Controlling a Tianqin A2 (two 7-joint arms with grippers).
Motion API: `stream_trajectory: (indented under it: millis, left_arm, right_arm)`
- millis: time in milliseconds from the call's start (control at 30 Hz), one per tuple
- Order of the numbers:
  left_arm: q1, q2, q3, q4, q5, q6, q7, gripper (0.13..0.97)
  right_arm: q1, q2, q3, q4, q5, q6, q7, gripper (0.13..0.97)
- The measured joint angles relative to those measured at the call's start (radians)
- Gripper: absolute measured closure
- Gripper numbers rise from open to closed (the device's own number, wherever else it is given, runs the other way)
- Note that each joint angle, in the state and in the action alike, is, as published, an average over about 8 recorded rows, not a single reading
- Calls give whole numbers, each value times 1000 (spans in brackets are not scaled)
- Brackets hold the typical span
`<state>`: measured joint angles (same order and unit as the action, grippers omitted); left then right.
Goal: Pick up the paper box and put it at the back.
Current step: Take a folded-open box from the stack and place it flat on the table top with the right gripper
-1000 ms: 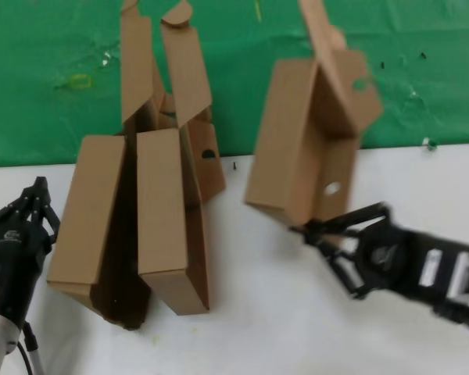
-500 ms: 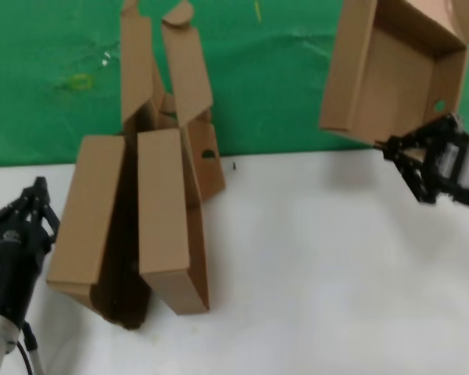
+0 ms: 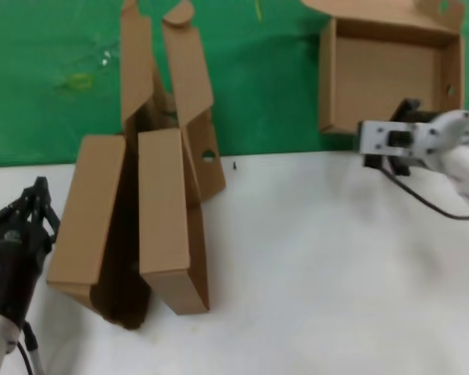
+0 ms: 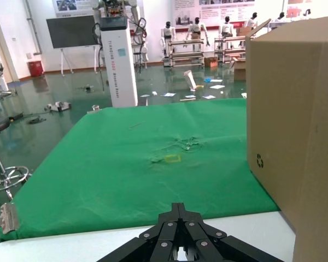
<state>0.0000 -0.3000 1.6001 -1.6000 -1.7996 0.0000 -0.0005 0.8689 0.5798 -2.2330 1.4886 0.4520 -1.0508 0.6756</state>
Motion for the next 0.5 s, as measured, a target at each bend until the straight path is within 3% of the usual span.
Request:
stream_trajectory:
  millis: [233, 500]
  left_arm:
    - [0, 0, 0, 0, 0, 0, 0, 954]
    - [0, 0, 0, 0, 0, 0, 0, 954]
  right_arm:
    - [55, -157, -10, -106, -193, -47, -34, 946]
    - [82, -263, 15, -143, -244, -135, -81, 946]
